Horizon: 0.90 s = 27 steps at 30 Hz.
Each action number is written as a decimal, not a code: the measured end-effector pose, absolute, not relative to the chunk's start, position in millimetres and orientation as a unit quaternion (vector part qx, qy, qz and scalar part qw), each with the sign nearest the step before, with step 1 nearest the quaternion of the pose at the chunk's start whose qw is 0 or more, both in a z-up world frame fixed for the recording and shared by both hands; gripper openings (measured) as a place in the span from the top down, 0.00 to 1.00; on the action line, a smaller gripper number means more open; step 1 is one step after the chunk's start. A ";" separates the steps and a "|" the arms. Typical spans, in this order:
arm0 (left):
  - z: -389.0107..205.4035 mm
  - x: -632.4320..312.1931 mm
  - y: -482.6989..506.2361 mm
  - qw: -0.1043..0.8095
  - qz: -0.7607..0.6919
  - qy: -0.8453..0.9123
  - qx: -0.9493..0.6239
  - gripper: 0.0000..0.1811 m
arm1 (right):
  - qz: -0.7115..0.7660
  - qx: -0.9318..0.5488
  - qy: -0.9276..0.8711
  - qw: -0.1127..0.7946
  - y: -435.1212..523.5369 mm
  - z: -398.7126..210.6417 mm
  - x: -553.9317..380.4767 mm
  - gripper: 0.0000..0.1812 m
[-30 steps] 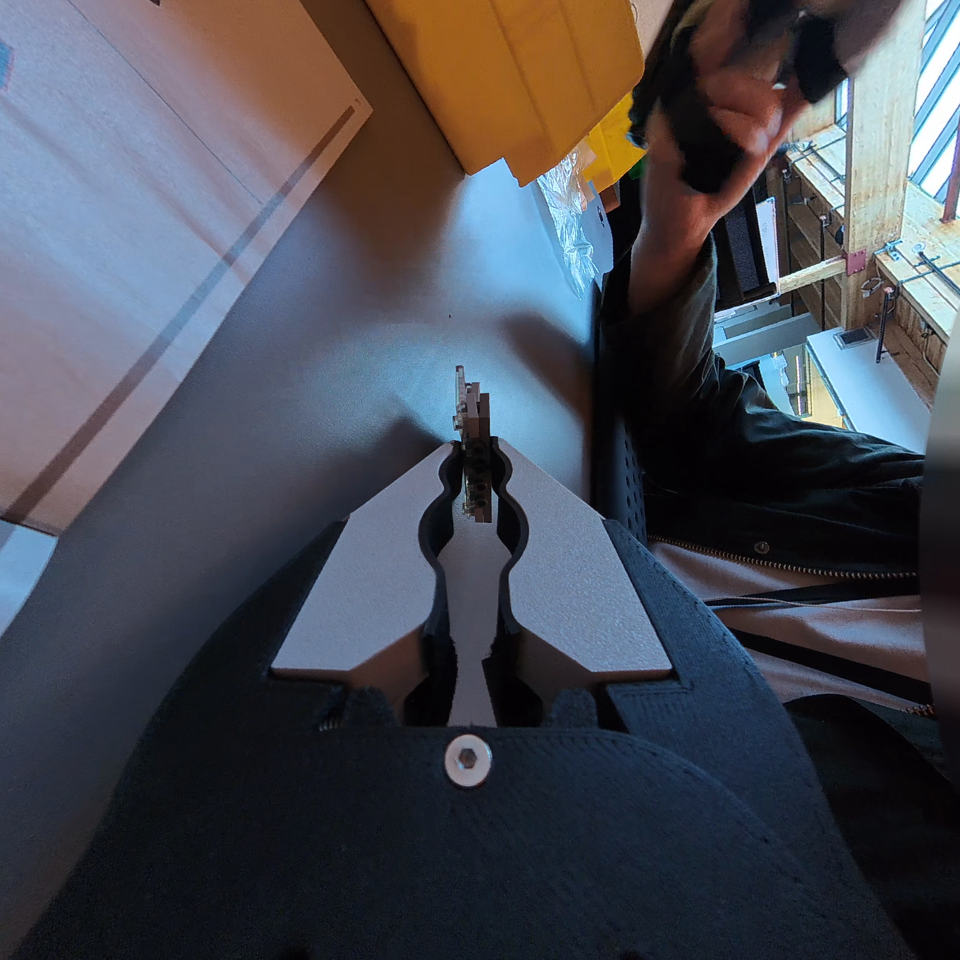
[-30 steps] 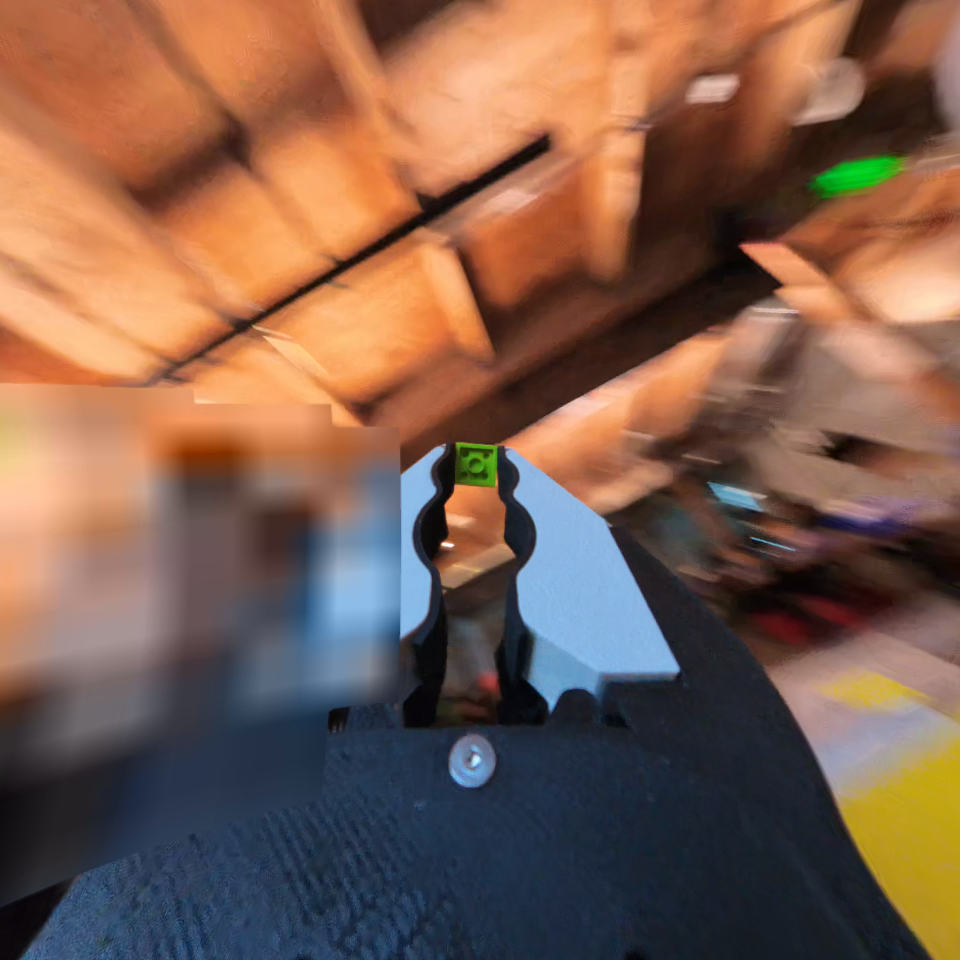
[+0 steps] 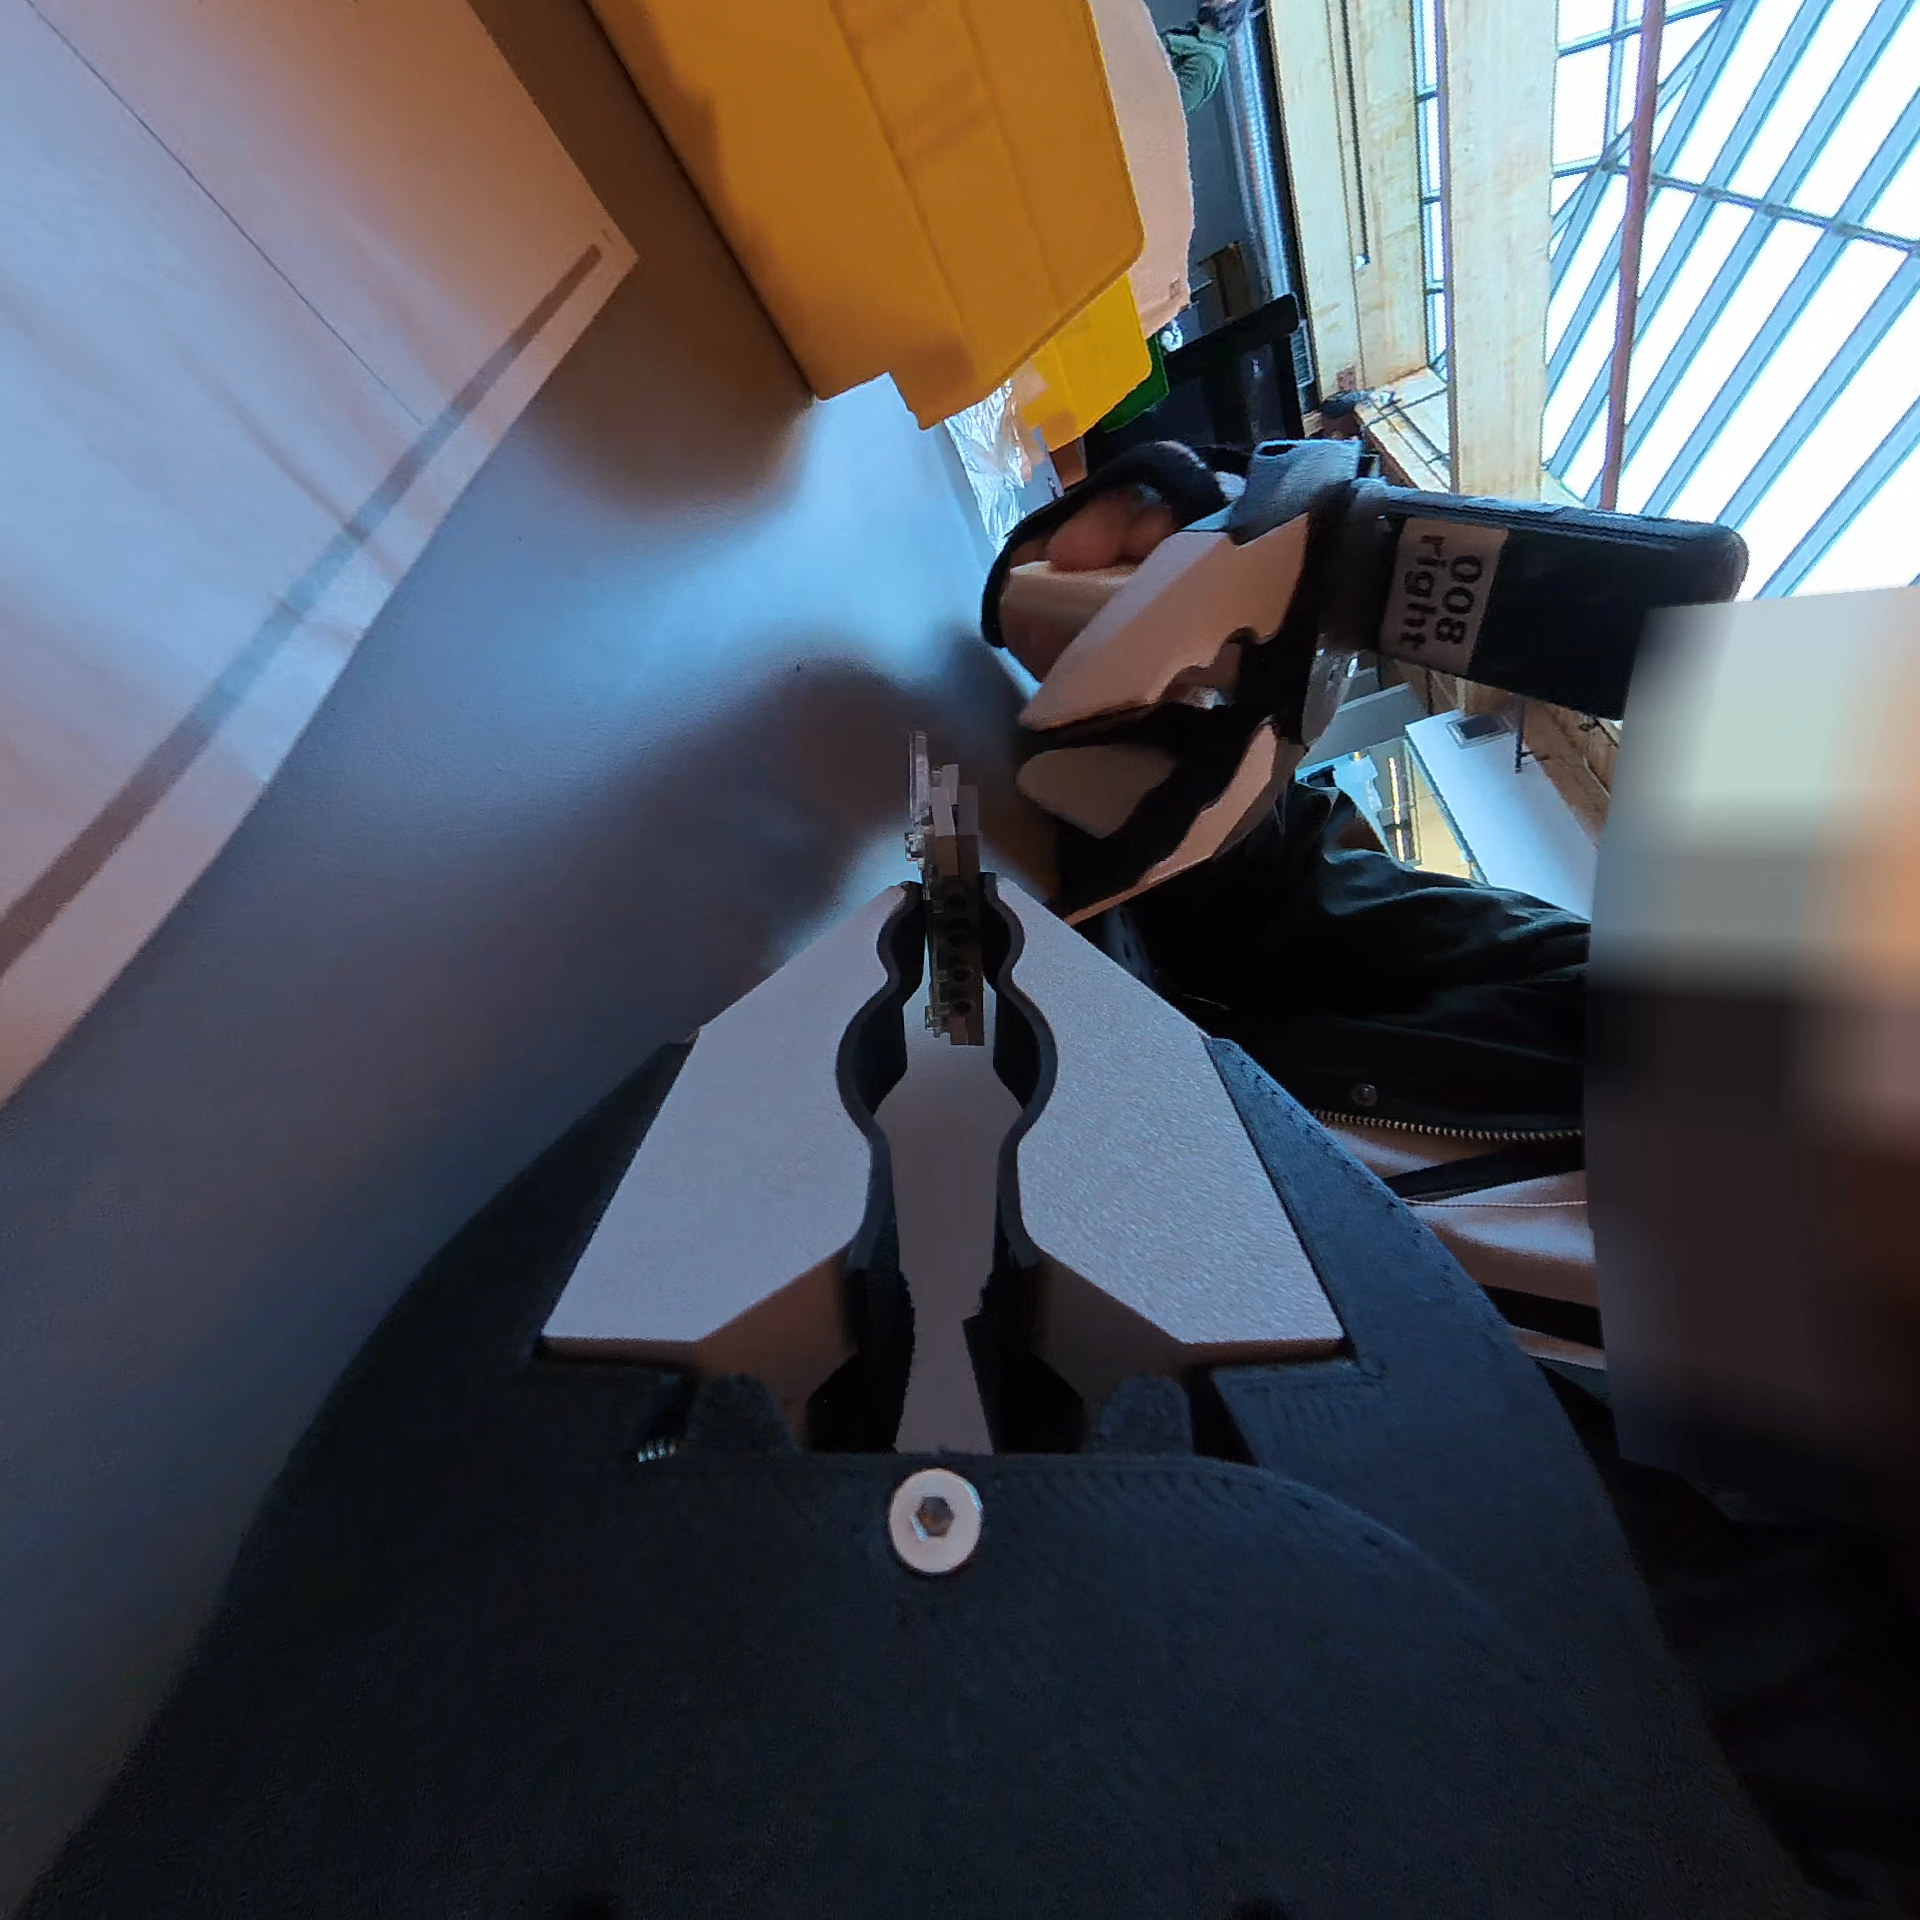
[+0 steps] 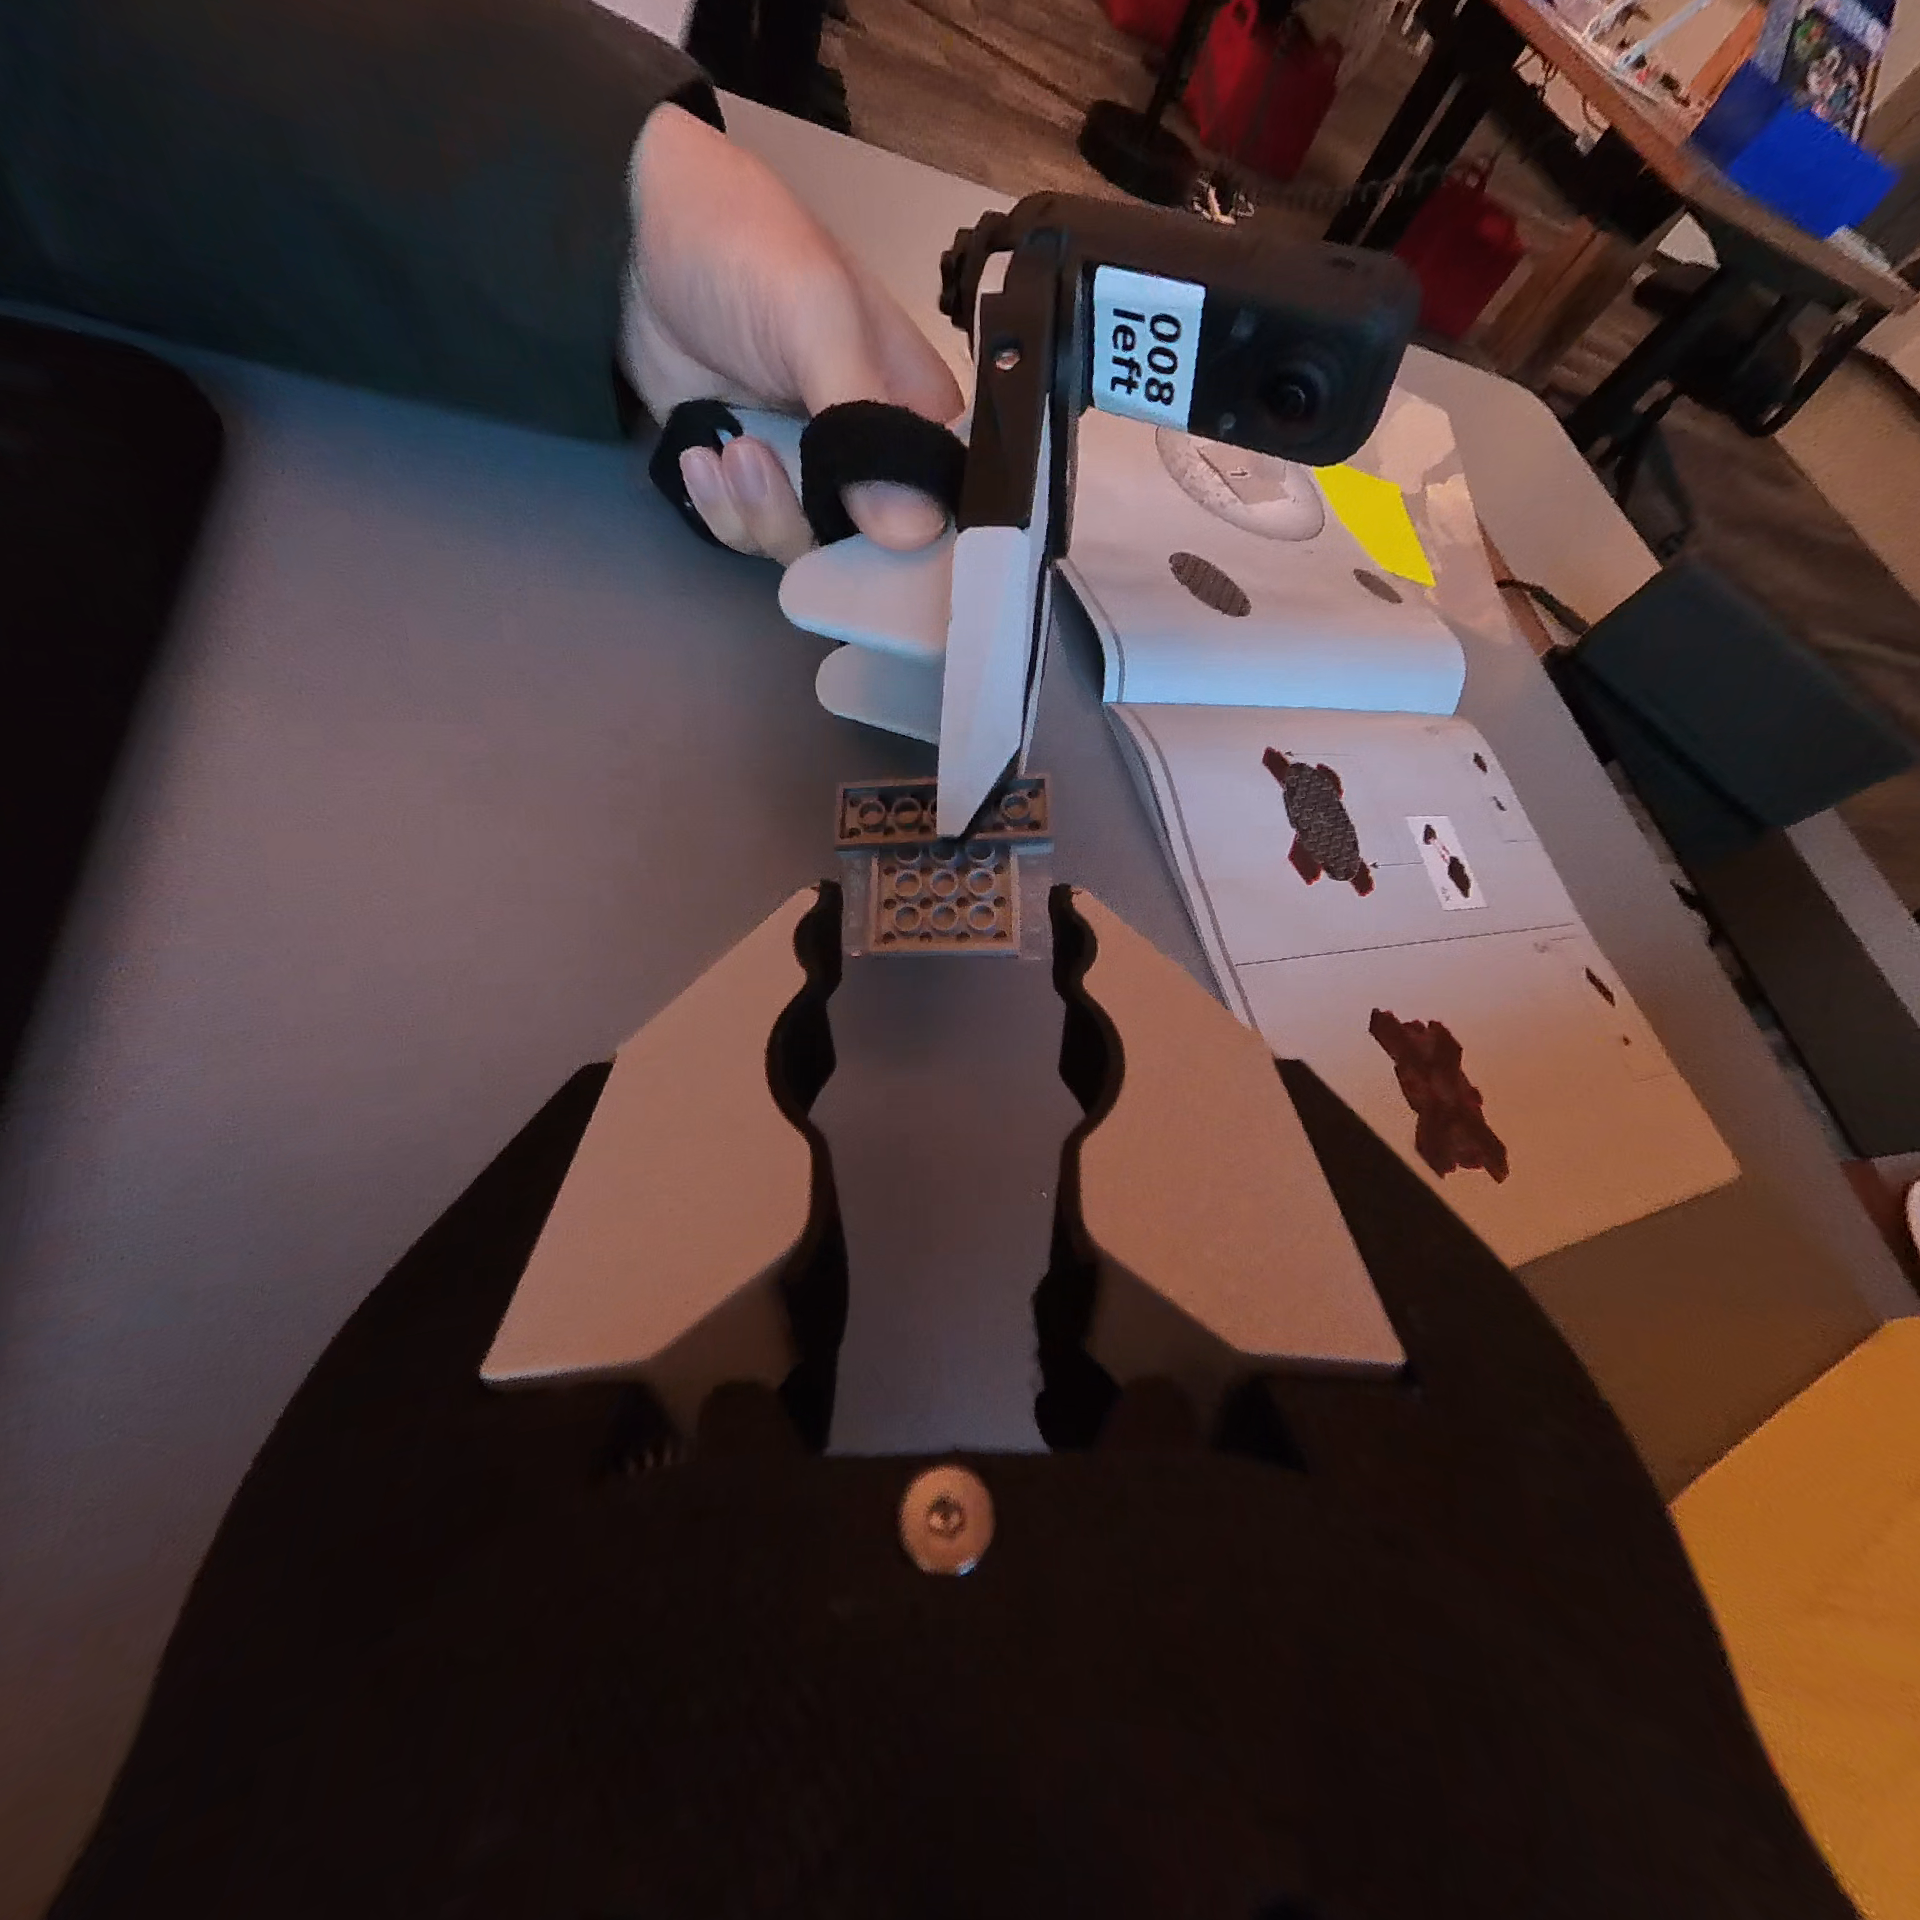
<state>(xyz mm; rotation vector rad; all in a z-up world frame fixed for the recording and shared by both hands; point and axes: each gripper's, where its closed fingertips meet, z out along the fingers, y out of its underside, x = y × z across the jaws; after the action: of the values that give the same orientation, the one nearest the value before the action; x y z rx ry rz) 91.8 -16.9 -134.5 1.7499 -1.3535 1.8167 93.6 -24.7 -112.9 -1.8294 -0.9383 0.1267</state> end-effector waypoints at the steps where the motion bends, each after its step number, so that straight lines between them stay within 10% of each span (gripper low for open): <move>1: -134.0 92.0 -17.5 0.142 0.630 -0.466 0.604 0.95 | 0.054 -0.765 -0.385 0.513 -23.0 -114.3 94.1 0.78; 27: -130.8 106.2 -21.6 0.006 0.582 -0.567 0.583 0.92 | -0.042 -0.763 -0.415 0.494 -17.2 -123.4 105.7 0.83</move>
<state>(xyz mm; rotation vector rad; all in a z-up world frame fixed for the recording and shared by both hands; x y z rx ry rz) 106.2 -21.6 -130.8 1.8235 -1.7760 1.8218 105.7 -17.2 -123.4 -1.8494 -1.0051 -0.1022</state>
